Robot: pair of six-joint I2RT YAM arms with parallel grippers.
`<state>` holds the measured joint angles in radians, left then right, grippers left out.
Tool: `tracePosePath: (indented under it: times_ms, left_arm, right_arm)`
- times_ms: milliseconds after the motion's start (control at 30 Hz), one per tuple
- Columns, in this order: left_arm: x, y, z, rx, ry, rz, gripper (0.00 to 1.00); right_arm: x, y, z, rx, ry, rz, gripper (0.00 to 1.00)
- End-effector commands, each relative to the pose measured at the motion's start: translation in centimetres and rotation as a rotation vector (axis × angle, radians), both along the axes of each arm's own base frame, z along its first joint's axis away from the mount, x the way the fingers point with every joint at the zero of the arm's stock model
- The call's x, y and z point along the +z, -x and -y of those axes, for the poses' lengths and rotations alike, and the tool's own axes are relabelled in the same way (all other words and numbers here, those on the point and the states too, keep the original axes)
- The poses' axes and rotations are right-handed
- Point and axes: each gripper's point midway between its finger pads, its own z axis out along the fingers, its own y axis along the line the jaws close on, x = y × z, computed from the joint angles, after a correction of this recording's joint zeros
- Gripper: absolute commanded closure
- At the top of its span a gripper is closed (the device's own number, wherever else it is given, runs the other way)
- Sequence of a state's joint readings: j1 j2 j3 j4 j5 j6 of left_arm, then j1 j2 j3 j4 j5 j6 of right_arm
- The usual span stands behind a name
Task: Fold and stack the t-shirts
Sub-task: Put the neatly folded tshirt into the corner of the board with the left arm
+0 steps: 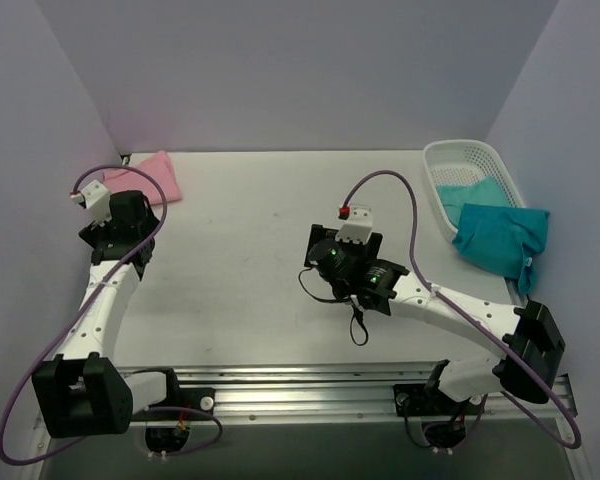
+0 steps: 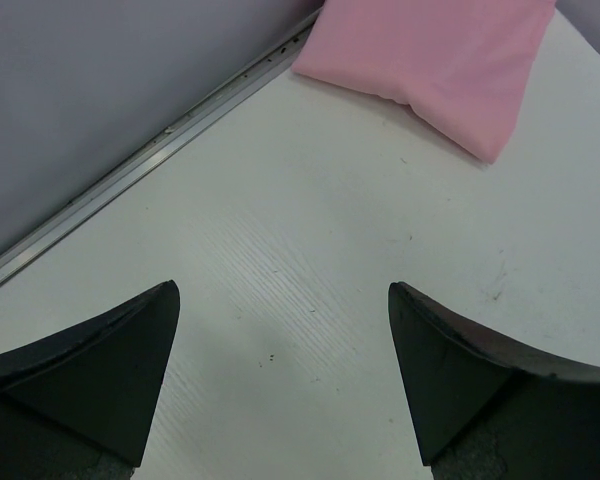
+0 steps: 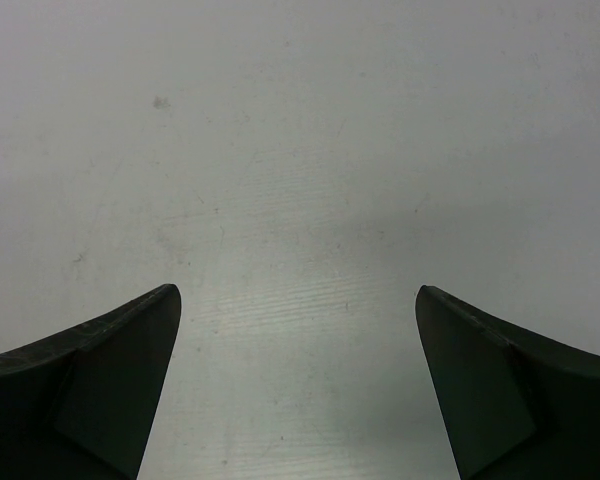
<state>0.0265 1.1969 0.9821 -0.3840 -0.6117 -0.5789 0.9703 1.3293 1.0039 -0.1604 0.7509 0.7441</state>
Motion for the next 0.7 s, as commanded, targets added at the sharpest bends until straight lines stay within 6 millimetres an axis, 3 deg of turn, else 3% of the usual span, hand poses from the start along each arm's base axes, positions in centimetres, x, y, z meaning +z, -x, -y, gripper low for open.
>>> tracePosePath:
  times_ms: [0,233,667]
  left_arm:
    - [1.2,0.2,-1.0,0.058,-0.043,-0.009,0.06]
    - [0.8,0.2,-1.2,0.073,-0.024,-0.007,0.06]
    - [0.3,-1.7,1.0,-0.104,0.053,0.048,0.06]
  right_arm:
    - [0.4,-0.5,-0.2,-0.006,0.032,0.013,0.00]
    - [-0.3,-0.7,-0.6,-0.003,0.048,0.002,0.00]
    - [-0.8,-0.7,-0.2,-0.011,0.059,0.003,0.00]
